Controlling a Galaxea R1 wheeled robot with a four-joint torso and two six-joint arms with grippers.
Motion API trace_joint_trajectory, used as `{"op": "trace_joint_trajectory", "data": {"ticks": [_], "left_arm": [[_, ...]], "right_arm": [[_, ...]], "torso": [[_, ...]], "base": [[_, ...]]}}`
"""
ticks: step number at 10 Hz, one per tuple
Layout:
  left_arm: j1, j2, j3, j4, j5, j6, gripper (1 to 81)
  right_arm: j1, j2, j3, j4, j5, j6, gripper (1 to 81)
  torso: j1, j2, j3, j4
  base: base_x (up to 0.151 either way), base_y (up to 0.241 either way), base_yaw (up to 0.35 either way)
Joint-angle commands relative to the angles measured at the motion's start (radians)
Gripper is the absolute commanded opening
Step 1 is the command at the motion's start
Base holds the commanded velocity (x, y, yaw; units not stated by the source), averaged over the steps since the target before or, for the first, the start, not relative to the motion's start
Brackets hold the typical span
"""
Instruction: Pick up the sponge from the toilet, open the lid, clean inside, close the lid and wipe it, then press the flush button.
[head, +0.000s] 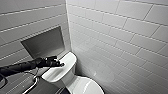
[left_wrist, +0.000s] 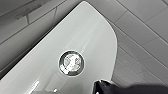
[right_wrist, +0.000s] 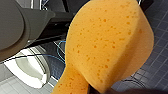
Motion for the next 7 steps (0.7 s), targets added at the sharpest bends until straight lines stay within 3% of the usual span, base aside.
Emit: {"op": "trace_joint_trajectory", "data": {"ticks": [1,2,4,7], "left_arm": [[-0.077,-0.185,0.265,0.007,0.022,-0.013,1.0],[0.003,-0.218,0.311,0.01,0.011,-0.008,1.0],[0.18,-0.274,0.355,0.103,-0.136,-0.002,1.0],[0.414,-0.284,0.394,0.159,-0.193,0.019,1.0]], "right_arm": [[-0.002,-0.024,0.019,0.006,-0.079,-0.001,1.0],[-0.002,-0.023,0.021,0.005,-0.079,0.0,1.0],[0.001,-0.021,0.018,0.005,-0.08,-0.001,1.0],[0.001,-0.016,0.012,0.003,-0.08,-0.001,1.0]], "torso": [[0.0,0.0,0.0,0.0],[0.0,0.0,0.0,0.0],[0.0,0.0,0.0,0.0],[0.0,0.0,0.0,0.0]], "base": [[0.0,0.0,0.0],[0.0,0.0,0.0],[0.0,0.0,0.0],[0.0,0.0,0.0]]}}
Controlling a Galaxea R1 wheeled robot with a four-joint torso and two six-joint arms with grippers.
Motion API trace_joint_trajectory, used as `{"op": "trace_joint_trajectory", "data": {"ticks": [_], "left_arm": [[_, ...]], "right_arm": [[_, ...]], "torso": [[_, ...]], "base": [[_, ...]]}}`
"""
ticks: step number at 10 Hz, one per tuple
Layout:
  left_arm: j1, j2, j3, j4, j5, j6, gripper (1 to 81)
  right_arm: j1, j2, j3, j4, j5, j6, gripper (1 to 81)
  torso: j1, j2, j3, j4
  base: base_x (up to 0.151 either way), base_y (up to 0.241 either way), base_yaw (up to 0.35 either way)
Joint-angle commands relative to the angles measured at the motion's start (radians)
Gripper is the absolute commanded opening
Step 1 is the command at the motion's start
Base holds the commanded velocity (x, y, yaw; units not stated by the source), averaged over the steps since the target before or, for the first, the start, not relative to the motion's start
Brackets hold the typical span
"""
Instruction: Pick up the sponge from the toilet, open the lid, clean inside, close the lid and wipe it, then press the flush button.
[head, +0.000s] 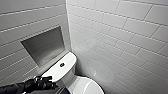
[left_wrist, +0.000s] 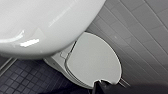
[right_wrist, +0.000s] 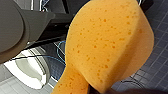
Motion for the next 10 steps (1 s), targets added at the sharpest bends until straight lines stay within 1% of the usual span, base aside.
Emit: {"op": "trace_joint_trajectory", "data": {"ticks": [1,2,3,4,5,6,7,8,9,10], "left_arm": [[0.191,-0.053,0.091,0.149,-0.163,0.02,1.0],[0.267,-0.012,0.065,0.188,-0.187,0.018,1.0],[0.329,0.013,0.037,0.207,-0.192,0.018,1.0],[0.399,0.051,-0.016,0.231,-0.236,0.02,1.0],[0.459,0.078,-0.067,0.256,-0.276,0.02,1.0],[0.514,0.105,-0.125,0.265,-0.301,0.02,1.0],[0.58,0.138,-0.187,0.278,-0.324,0.023,1.0],[0.64,0.181,-0.261,0.31,-0.359,0.024,1.0],[0.697,0.223,-0.36,0.317,-0.415,0.024,1.0],[0.744,0.25,-0.428,0.322,-0.471,0.024,1.0]], "right_arm": [[-0.005,-0.011,0.014,-0.001,-0.079,-0.001,1.0],[-0.007,-0.005,0.008,-0.003,-0.079,-0.001,1.0],[-0.007,-0.004,0.0,-0.003,-0.079,-0.001,1.0],[-0.007,-0.001,-0.011,-0.003,-0.078,-0.001,1.0],[-0.007,0.002,-0.019,-0.003,-0.079,-0.001,1.0],[-0.007,0.004,-0.02,-0.003,-0.078,-0.001,1.0],[-0.007,0.007,-0.02,-0.004,-0.078,-0.001,1.0],[-0.007,0.013,-0.025,-0.004,-0.079,-0.003,1.0],[-0.007,0.025,-0.04,-0.003,-0.079,-0.003,1.0],[-0.007,0.036,-0.057,-0.003,-0.079,-0.003,1.0]], "torso": [[0.0,0.0,0.0,0.0],[0.0,0.0,0.057,0.0],[0.0,0.0,0.088,0.0],[0.0,0.0,0.102,0.0],[0.0,0.0,0.134,0.0],[0.0,0.0,0.165,0.0],[-0.001,0.0,0.11,0.0],[-0.002,-0.001,0.138,0.0],[-0.003,-0.002,0.144,0.0],[-0.003,-0.002,0.152,0.0]], "base": [[0.0,0.0,0.0],[0.0,0.0,0.0],[0.0,0.0,0.0],[0.0,0.0,0.0],[0.0,0.0,0.0],[0.0,0.0,0.0],[0.0,0.0,0.0],[0.0,0.0,0.0],[0.0,0.0,0.0],[0.0,0.0,0.0]]}}
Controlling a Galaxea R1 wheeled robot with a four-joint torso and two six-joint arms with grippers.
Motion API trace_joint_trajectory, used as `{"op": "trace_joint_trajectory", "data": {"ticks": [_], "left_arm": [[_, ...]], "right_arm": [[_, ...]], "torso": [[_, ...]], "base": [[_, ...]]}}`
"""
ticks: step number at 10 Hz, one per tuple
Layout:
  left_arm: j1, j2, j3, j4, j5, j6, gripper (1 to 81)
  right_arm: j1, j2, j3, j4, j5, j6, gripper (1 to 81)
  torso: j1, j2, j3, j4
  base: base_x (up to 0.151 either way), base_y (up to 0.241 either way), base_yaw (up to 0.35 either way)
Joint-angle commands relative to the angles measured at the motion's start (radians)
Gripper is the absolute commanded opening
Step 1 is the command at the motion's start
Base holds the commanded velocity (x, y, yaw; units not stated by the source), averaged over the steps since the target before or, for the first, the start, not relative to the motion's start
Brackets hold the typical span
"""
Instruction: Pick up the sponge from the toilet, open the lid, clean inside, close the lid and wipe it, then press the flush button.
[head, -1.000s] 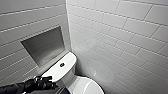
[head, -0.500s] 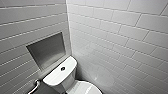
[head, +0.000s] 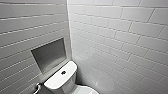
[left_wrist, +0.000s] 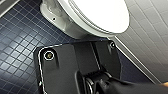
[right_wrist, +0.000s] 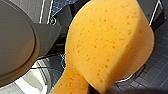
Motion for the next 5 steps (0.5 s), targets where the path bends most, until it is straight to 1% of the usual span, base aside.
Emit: {"op": "trace_joint_trajectory", "data": {"ticks": [1,3,5], "left_arm": [[0.119,0.125,-0.211,0.087,-0.183,0.012,1.0],[0.189,0.211,-0.344,0.088,-0.209,0.014,1.0],[0.229,0.314,-0.484,0.101,-0.241,0.014,1.0]], "right_arm": [[0.014,0.004,-0.025,-0.003,-0.074,-0.003,1.0],[0.016,0.035,-0.075,-0.003,-0.075,-0.004,1.0],[0.016,0.053,-0.104,-0.004,-0.075,-0.006,1.0]], "torso": [[0.0,0.0,0.0,0.0],[0.0,0.0,0.0,0.0],[0.0,0.0,0.076,0.0]], "base": [[0.0,0.0,0.0],[0.0,0.0,0.0],[0.0,0.0,0.0]]}}
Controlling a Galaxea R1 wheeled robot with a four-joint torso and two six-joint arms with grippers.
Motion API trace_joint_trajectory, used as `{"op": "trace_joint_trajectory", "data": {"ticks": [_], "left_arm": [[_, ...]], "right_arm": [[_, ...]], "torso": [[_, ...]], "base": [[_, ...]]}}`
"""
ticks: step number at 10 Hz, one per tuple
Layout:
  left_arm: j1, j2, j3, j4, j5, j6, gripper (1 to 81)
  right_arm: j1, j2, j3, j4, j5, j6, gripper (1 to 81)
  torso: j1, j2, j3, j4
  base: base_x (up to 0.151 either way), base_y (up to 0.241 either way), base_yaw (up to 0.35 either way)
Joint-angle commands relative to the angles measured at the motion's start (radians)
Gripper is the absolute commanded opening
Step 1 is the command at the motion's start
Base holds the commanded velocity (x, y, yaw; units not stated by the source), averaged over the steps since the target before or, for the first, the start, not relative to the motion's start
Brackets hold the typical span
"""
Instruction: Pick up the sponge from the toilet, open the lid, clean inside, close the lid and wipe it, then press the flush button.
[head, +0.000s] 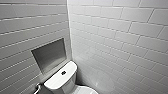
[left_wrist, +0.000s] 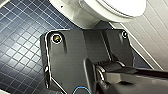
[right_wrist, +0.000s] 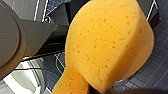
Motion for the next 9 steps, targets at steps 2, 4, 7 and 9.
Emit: {"op": "trace_joint_trajectory", "data": {"ticks": [2,4,7,9], "left_arm": [[0.08,0.198,-0.235,0.06,-0.076,0.009,1.0],[0.102,0.25,-0.312,0.06,-0.074,0.009,1.0],[0.14,0.352,-0.433,0.056,-0.074,0.009,1.0],[0.156,0.43,-0.533,0.047,-0.074,0.009,1.0]], "right_arm": [[0.017,-0.007,-0.002,-0.003,-0.071,-0.005,1.0],[0.017,-0.003,-0.006,-0.003,-0.071,-0.005,1.0],[0.011,0.032,-0.048,-0.006,-0.069,-0.01,1.0],[0.009,0.071,-0.118,-0.001,-0.069,-0.008,1.0]], "torso": [[0.0,0.0,0.095,0.0],[-0.001,-0.001,0.077,0.0],[-0.003,-0.002,0.104,0.0],[-0.003,-0.002,0.103,0.0]], "base": [[0.0,0.0,0.0],[0.0,0.0,0.0],[0.0,0.0,0.0],[0.0,0.0,0.0]]}}
